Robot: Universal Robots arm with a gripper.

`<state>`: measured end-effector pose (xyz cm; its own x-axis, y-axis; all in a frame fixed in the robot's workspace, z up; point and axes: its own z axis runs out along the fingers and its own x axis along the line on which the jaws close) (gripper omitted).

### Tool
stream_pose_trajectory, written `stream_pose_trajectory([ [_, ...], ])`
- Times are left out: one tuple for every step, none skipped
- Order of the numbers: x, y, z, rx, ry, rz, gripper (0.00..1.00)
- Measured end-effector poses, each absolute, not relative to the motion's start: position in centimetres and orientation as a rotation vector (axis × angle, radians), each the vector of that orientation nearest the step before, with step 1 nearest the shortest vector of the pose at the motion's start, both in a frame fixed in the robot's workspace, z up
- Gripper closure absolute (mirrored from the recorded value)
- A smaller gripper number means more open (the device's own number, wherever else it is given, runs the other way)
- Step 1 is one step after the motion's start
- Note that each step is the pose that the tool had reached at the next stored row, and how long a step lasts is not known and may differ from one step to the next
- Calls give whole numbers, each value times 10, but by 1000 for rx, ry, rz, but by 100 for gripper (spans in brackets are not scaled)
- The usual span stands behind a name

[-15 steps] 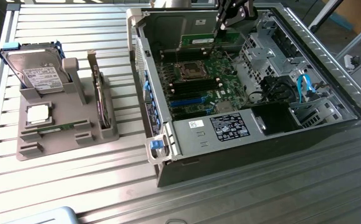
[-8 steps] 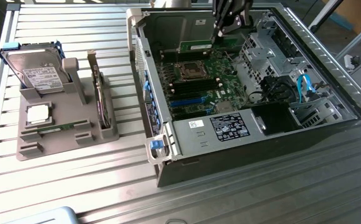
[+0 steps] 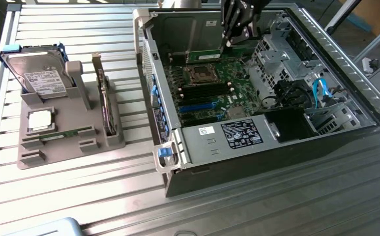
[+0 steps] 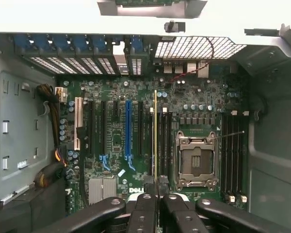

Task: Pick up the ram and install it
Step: 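Insert the ram into the slot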

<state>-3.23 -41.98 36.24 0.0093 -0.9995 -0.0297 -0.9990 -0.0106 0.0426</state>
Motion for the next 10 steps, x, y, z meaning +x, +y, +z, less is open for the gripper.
stream_pose_trajectory([
  [-32, -420, 360, 2225, -2203, -80, 88],
  [-32, -420, 359, 2225, -2203, -80, 88],
  [-32, -420, 357, 2225, -2203, -80, 88],
  [-32, -420, 355, 2225, -2203, -80, 88],
  [-32, -420, 353, 2225, -2203, -79, 88],
  [-32, -420, 352, 2225, -2203, -79, 88],
  [-32, -420, 350, 2224, -2202, -77, 88],
  [-32, -420, 349, 2222, -2201, -74, 88],
  [-32, -420, 347, 2222, -2200, -72, 88],
  [-32, -420, 346, 2221, -2199, -71, 88],
])
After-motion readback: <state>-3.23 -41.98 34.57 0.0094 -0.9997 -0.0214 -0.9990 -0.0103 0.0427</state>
